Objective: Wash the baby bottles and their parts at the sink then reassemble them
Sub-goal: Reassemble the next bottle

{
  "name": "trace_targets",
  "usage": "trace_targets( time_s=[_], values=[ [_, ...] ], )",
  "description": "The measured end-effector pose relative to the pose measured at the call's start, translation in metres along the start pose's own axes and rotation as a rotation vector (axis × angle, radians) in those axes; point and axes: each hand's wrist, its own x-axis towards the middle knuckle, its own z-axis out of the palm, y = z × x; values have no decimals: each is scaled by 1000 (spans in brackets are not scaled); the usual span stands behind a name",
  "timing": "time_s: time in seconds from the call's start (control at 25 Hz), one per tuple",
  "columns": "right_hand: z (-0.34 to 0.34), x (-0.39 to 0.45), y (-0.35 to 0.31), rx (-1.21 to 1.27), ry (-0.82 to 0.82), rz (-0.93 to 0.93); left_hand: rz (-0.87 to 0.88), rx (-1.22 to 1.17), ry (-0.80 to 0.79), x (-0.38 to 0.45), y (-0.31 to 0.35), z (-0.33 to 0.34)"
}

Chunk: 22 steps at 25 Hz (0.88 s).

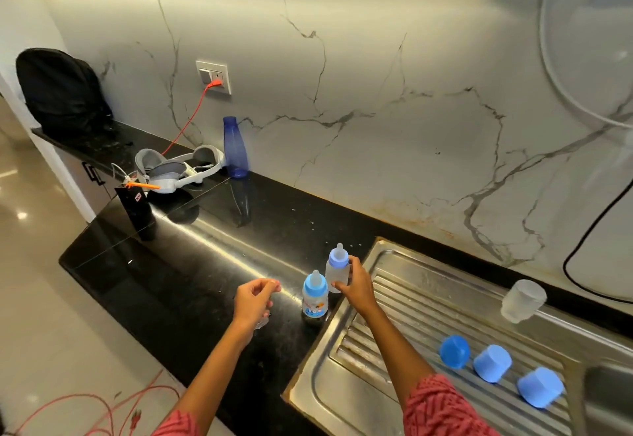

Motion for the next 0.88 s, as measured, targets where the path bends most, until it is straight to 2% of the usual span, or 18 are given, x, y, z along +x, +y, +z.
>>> trace_targets(
  time_s=[0.12, 0.2, 0.28, 0.36, 0.44, 0.52, 0.56, 0.68, 0.76, 0.88],
  values=[
    [-7, -6, 1, -66, 21, 66, 67, 14, -57, -4, 11, 16],
    [-19, -20, -2, -94, 128, 89, 175, 24, -52, -10, 18, 32],
    [-41, -45, -12, 5, 219, 119, 302, 21, -36, -22, 27, 55],
    [-66, -75, -25, 309, 145, 192, 402, -4, -59, -39, 35, 87],
    [-90, -106, -33, 572, -56, 242, 430, -78, -126, -64, 39, 128],
    [-106, -135, -32, 594, -171, 230, 391, -120, -235, -89, 30, 169],
    [-117, -147, -24, 558, -153, 218, 368, -100, -295, -104, 21, 191],
    [-167, -186, 5, 487, 49, 248, 362, -24, -453, -147, -11, 244],
    [-207, -213, 37, 465, 286, 347, 414, 68, -569, -171, -32, 269],
    [-252, -253, 88, 382, 656, 456, 491, 351, -892, -196, -59, 289]
  ],
)
